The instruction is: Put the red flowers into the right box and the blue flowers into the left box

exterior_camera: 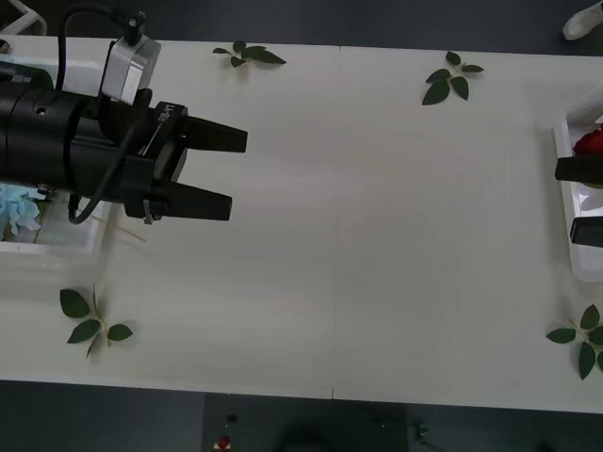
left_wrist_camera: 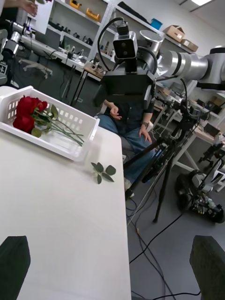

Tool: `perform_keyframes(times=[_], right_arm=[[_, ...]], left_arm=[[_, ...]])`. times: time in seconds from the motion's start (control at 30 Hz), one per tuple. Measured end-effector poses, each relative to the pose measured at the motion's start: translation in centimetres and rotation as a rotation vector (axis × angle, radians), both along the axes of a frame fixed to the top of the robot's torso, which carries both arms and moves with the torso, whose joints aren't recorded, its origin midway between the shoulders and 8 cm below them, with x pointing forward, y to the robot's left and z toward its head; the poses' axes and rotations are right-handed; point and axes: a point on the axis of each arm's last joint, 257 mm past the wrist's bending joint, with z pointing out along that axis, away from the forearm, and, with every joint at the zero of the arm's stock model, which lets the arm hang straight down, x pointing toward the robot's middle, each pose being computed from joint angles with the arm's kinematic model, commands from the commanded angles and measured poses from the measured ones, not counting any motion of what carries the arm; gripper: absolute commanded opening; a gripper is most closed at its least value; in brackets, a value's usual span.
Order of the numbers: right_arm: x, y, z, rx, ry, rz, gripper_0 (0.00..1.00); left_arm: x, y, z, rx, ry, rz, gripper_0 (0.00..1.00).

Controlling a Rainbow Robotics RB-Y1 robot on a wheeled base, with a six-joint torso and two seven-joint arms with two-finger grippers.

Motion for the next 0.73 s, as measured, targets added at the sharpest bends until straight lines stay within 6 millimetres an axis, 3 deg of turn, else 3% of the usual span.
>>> perform_keyframes(times=[0.3,0.73], right_arm=[[0.0,0.0,0.0,0.000,0.000,0.000,1.00],[0.0,0.0,0.0,0.000,0.000,0.000,1.00]], left_arm=[[-0.8,-2.0,0.5,-0.060,0.014,-0.042,1.00],[-1.5,-2.1,0.4,-0.058,0.018,-0.067,1.00]])
